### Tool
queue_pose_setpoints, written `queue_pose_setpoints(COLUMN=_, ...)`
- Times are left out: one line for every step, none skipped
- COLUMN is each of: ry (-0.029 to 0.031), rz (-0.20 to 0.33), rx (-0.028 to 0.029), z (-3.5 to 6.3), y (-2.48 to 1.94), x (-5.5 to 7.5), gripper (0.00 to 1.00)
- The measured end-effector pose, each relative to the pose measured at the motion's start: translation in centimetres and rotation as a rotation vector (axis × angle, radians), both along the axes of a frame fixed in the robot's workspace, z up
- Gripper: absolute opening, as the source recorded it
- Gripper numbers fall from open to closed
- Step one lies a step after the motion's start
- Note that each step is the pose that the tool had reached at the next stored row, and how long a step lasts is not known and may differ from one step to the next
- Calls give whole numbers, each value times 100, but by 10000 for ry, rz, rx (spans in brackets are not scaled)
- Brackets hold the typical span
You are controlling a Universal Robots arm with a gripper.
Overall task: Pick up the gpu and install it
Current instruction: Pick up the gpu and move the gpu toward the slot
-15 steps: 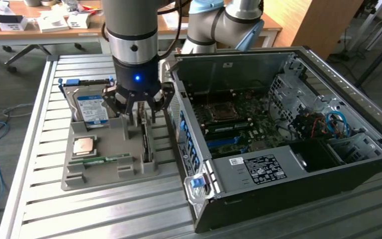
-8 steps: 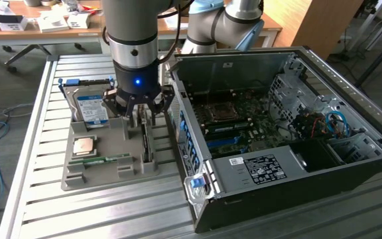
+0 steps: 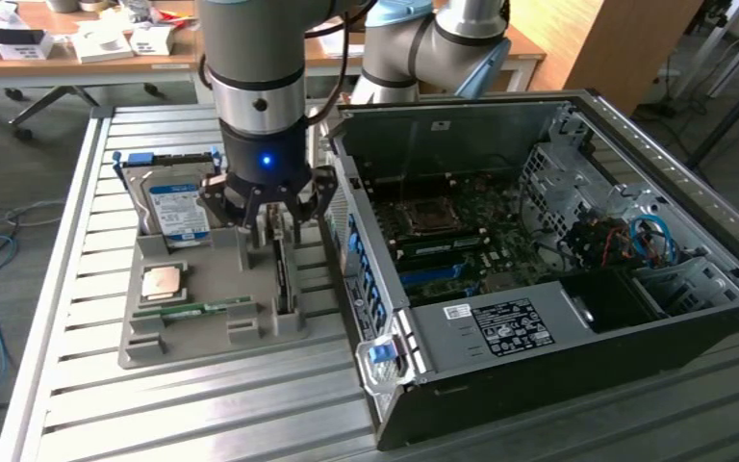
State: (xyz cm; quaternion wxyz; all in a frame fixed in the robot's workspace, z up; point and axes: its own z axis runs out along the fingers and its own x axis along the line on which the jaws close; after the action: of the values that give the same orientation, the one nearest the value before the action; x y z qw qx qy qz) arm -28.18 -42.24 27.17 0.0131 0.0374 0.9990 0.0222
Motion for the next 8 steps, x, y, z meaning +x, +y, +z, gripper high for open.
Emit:
queue_pose_setpoints(ry=-1, rz=0, rx=0, z=-8, y=0, x=0, gripper=53)
queue_pose_setpoints(ry=0, rz=0, rx=0, z=-16, y=0, x=0, gripper=53)
queue_pose_setpoints(ry=0, rz=0, rx=0, z=-25, y=0, x=0, gripper=53)
queue_pose_setpoints(ry=0, rz=0, rx=-1, z=-33, y=0, x=0, gripper=53)
queue_pose_setpoints(ry=0, rz=0, rx=-1, z=-40, y=0, x=0, gripper=53)
queue_pose_setpoints(ry=1, rz=0, rx=-1, z=-47, y=0, x=0, gripper=53)
queue_pose_setpoints(ry=1, rz=0, rx=-1, z=-52, y=0, x=0, gripper=53)
queue_pose_setpoints(ry=3, rz=0, rx=-3, z=-52, y=0, x=0, gripper=53)
